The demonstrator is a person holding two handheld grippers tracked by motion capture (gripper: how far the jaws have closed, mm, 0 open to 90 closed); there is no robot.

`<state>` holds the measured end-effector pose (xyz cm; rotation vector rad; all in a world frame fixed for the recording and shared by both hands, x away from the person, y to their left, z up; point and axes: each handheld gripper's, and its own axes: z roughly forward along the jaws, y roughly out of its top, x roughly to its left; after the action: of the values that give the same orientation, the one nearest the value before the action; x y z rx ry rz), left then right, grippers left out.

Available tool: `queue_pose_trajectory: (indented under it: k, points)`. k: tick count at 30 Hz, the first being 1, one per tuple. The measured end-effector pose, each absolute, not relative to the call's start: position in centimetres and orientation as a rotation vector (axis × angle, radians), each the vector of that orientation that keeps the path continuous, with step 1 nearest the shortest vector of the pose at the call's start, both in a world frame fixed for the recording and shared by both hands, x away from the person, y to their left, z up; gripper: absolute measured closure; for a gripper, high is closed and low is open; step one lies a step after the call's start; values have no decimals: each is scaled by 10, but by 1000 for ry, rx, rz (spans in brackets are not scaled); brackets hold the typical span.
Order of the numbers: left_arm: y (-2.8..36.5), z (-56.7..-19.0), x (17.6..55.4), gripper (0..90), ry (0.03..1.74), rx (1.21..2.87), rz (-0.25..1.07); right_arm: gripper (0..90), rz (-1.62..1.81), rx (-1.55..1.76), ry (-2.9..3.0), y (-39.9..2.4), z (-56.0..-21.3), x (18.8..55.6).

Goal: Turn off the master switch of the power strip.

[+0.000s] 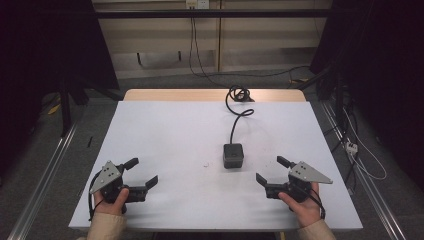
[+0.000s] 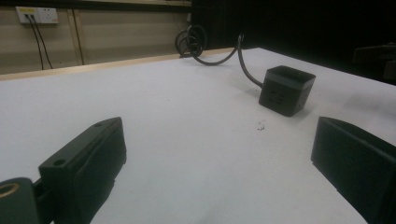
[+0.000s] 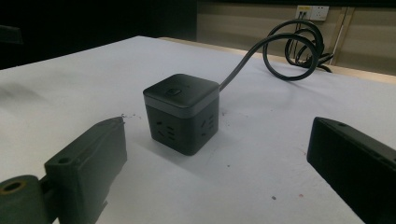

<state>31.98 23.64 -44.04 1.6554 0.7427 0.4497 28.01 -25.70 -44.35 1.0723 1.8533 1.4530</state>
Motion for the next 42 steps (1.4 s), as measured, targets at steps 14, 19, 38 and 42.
queue_pose_trajectory:
  k: [14, 19, 38, 42]
  points:
    - [234, -443, 323, 31, 740, 1664, 436, 58, 1446, 1101, 1855, -260, -441, 290]
    - [232, -443, 323, 31, 733, 1668, 439, 64, 1444, 1099, 1852, -259, -439, 291]
    - [228, -442, 325, 31, 723, 1661, 441, 70, 1431, 1109, 1851, -257, -435, 300]
    - [228, -442, 325, 31, 724, 1653, 441, 72, 1436, 1107, 1853, -253, -433, 304]
